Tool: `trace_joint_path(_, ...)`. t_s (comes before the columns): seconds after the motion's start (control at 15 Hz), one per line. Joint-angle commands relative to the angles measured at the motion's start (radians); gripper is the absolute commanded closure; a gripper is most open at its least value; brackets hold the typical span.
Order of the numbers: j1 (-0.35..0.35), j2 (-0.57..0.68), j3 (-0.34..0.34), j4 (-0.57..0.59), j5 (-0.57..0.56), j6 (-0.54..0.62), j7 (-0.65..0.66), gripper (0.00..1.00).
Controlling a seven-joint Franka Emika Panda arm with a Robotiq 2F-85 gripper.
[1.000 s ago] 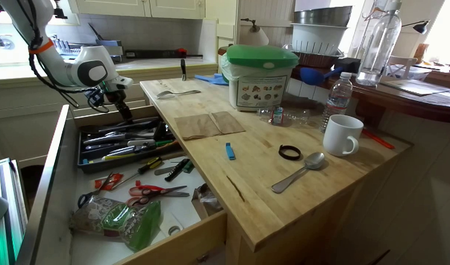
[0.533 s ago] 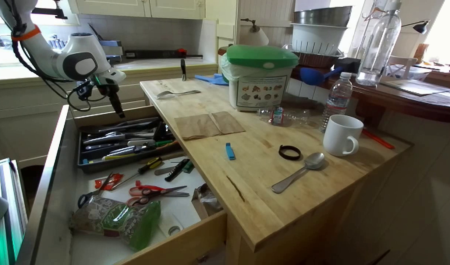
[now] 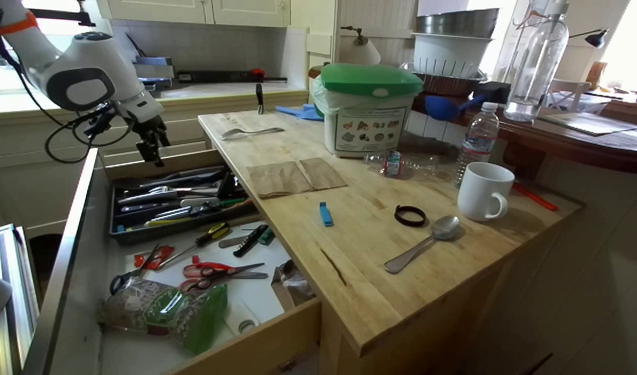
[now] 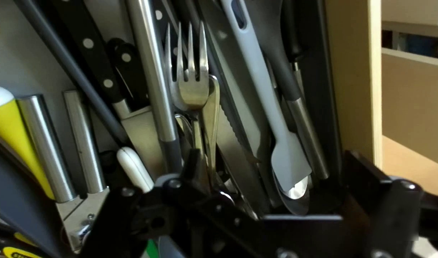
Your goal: Put the ladle in the open drawer.
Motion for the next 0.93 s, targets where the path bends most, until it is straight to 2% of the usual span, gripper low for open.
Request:
trace_joint_path(0.0, -0.149, -0.073, 0.165, -0.055, 0.086, 0.047, 0.107, 0.0)
trace_joint_path(0.07, -0.194, -0.036, 0.185, -0.027, 0.019, 0.019, 0.059, 0.0)
trace_joint_path(0.2, -0.231, -0.057, 0.228, -0.035, 0.036, 0.026, 0.094, 0.0)
trace_joint_path(0.27, -0.254, -0.058, 0.237, -0.02, 0.038, -0.027, 0.094, 0.0)
trace_joint_path(0.4, -0.315, -0.034, 0.246, -0.035, 0.028, -0.04, 0.094, 0.0)
trace_joint_path(0.47, -0.282, -0.021, 0.181, -0.039, 0.001, -0.057, 0.114, 0.0)
trace_joint_path(0.6, -0.301, -0.002, 0.163, -0.033, -0.009, -0.089, 0.112, 0.0)
trace_joint_path(0.67, -0.365, 0.0, 0.216, -0.029, -0.003, -0.104, 0.099, 0.0)
trace_joint_path(0.87, -0.393, 0.044, 0.22, -0.014, -0.046, -0.114, 0.103, 0.0)
